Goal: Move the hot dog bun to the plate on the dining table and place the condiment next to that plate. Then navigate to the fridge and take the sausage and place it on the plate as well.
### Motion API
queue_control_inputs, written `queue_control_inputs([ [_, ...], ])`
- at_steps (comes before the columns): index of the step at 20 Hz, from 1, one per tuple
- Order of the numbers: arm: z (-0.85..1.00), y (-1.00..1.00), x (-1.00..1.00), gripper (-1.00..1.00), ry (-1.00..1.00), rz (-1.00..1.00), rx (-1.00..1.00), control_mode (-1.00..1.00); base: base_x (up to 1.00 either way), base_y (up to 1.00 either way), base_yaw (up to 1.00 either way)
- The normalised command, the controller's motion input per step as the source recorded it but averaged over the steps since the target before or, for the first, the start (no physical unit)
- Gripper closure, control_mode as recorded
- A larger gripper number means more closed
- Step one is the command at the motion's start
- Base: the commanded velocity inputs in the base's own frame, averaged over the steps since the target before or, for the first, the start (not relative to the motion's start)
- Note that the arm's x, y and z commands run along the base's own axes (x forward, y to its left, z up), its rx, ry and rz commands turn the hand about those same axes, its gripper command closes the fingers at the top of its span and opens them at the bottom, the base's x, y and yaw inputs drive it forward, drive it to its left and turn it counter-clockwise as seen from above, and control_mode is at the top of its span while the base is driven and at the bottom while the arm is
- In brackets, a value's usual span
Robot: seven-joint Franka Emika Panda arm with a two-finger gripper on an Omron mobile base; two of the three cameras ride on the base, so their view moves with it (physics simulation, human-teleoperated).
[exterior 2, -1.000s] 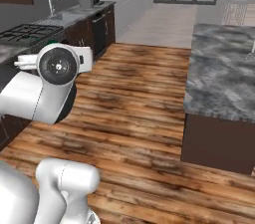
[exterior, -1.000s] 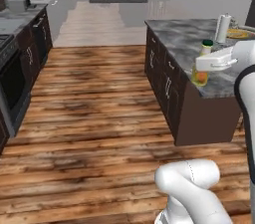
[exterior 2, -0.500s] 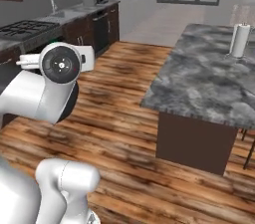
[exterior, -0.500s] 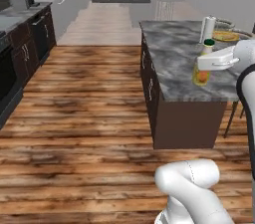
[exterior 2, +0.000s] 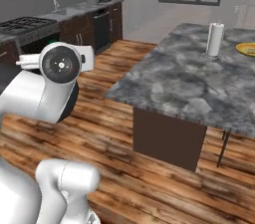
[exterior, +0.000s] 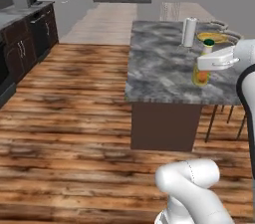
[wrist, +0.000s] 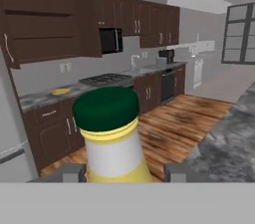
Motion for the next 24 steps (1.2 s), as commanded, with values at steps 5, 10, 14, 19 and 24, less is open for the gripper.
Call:
queue_control_inputs([
  [5,0.0,0.0,0.0,1.0,0.0,0.0,0.0,1.0,0.16,-1.0,0.1],
  [10,0.0,0.0,0.0,1.0,0.0,0.0,0.0,1.0,0.24,-1.0,0.11],
  [14,0.0,0.0,0.0,1.0,0.0,0.0,0.0,1.0,0.24,-1.0,0.11],
  [19,0.0,0.0,0.0,1.0,0.0,0.0,0.0,1.0,0.19,-1.0,0.11],
  [24,0.0,0.0,0.0,1.0,0.0,0.0,0.0,1.0,0.07,-1.0,0.13],
])
